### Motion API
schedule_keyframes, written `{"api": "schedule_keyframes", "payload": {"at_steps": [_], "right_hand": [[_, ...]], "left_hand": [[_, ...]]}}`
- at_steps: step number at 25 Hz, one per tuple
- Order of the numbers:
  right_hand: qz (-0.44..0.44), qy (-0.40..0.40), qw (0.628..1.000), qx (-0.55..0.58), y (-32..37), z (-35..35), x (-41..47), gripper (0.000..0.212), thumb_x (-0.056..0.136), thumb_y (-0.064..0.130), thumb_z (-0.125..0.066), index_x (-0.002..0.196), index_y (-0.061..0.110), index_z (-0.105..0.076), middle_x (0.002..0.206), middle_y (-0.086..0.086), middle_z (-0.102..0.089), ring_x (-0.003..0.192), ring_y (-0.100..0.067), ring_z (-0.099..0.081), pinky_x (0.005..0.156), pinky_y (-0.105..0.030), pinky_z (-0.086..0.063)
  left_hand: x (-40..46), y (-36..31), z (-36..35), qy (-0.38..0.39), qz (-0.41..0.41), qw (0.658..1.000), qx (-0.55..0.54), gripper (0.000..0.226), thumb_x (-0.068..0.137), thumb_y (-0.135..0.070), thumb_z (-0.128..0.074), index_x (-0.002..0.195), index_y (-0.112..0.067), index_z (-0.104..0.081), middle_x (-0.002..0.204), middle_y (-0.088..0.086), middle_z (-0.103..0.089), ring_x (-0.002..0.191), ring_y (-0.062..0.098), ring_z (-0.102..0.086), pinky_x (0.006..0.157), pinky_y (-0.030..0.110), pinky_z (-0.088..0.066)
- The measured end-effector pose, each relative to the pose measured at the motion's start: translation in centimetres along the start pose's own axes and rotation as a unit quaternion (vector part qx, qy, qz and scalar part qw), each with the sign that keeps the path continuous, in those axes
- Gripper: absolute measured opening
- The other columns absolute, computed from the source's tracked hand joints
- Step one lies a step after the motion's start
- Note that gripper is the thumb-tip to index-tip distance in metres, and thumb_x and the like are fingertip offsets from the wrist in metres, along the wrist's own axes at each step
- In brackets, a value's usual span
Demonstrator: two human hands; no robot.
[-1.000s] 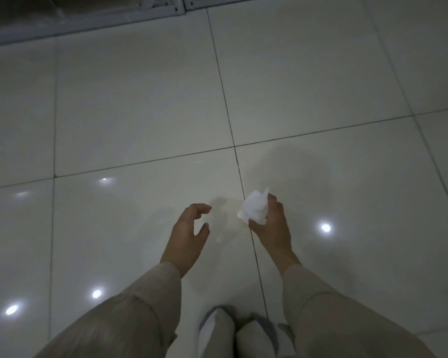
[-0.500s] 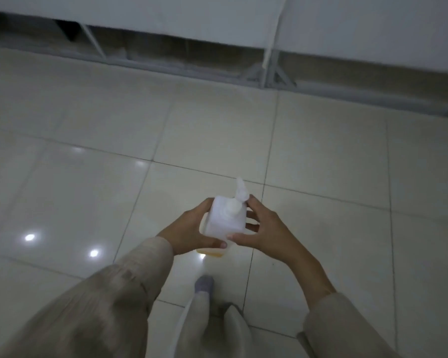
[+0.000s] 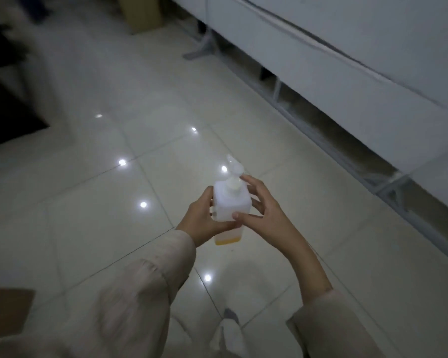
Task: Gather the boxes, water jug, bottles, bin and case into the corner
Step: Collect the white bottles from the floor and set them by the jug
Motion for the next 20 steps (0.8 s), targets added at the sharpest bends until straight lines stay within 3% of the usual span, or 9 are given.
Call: {"api": "schedule_keyframes", "payload": {"at_steps": [2, 5, 8, 12, 15, 17, 20], "right_hand": [[0.022, 0.075, 0.997, -0.026, 3.6, -6.0, 1.6, 0.067, 0.080, 0.015, -0.067, 0.130, 0.046, -0.035, 0.135, 0.015, -0.042, 0.126, -0.010, -0.046, 0.099, -0.036, -0.047], [0.055, 0.182, 0.979, -0.071, 7.9, -16.5, 3.0, 0.059, 0.081, 0.020, -0.066, 0.129, 0.041, -0.039, 0.134, 0.015, -0.042, 0.125, -0.011, -0.044, 0.097, -0.035, -0.048], [0.090, 0.274, 0.952, -0.102, 10.7, -28.1, 2.4, 0.049, 0.083, 0.020, -0.063, 0.122, 0.041, -0.043, 0.136, 0.012, -0.042, 0.119, -0.009, -0.045, 0.087, -0.022, -0.046], [0.115, 0.360, 0.918, -0.122, 12.2, -43.4, -1.2, 0.043, 0.085, 0.023, -0.059, 0.124, 0.033, -0.044, 0.133, 0.004, -0.044, 0.117, -0.015, -0.047, 0.096, -0.031, -0.044], [0.116, 0.418, 0.890, -0.137, 12.8, -53.8, -5.0, 0.040, 0.087, 0.024, -0.057, 0.125, 0.027, -0.045, 0.131, -0.002, -0.045, 0.114, -0.018, -0.047, 0.091, -0.028, -0.041], [0.126, 0.443, 0.874, -0.152, 13.3, -59.3, -7.2, 0.037, 0.088, 0.023, -0.055, 0.123, 0.021, -0.046, 0.126, -0.006, -0.047, 0.110, -0.020, -0.048, 0.082, -0.023, -0.039], [0.151, 0.476, 0.852, -0.157, 14.4, -66.5, -9.8, 0.032, 0.087, 0.020, -0.056, 0.118, 0.014, -0.048, 0.118, -0.005, -0.048, 0.103, -0.017, -0.046, 0.072, -0.014, -0.036]], "left_hand": [[-3.3, 1.4, 6.3, -0.104, 0.016, 0.994, -0.039, 0.068, 0.064, -0.030, -0.081, 0.116, -0.038, -0.038, 0.114, -0.005, -0.055, 0.103, 0.014, -0.053, 0.071, 0.016, -0.049], [-9.4, 5.1, 15.2, -0.243, 0.053, 0.965, -0.080, 0.066, 0.066, -0.026, -0.080, 0.115, -0.036, -0.037, 0.112, -0.005, -0.052, 0.103, 0.015, -0.050, 0.070, 0.018, -0.046], [-17.1, 9.6, 22.7, -0.354, 0.093, 0.924, -0.109, 0.063, 0.066, -0.024, -0.079, 0.114, -0.033, -0.040, 0.108, -0.004, -0.055, 0.096, 0.011, -0.053, 0.069, 0.021, -0.047], [-28.5, 15.8, 30.2, -0.456, 0.143, 0.867, -0.142, 0.062, 0.058, -0.029, -0.078, 0.108, -0.034, -0.042, 0.098, -0.017, -0.054, 0.091, -0.003, -0.051, 0.074, 0.027, -0.050], [-36.6, 20.1, 34.6, -0.512, 0.169, 0.825, -0.167, 0.061, 0.065, -0.014, -0.079, 0.111, -0.030, -0.043, 0.099, -0.017, -0.053, 0.091, -0.002, -0.052, 0.076, 0.026, -0.049], [-41.2, 22.6, 36.8, -0.534, 0.198, 0.806, -0.160, 0.060, 0.068, -0.009, -0.077, 0.117, -0.021, -0.044, 0.107, -0.010, -0.056, 0.096, 0.005, -0.056, 0.078, 0.022, -0.047], [-47.1, 25.0, 40.3, -0.578, 0.227, 0.773, -0.133, 0.065, 0.067, -0.012, -0.077, 0.123, -0.013, -0.044, 0.114, 0.002, -0.059, 0.105, 0.018, -0.057, 0.085, 0.026, -0.045]]}}
Point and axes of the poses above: each hand's wrist, its own x-axis towards the middle knuckle, its own z-axis out of the back of the hand, y = z × x, the point moved 8 cm from there along x, towards the middle knuckle
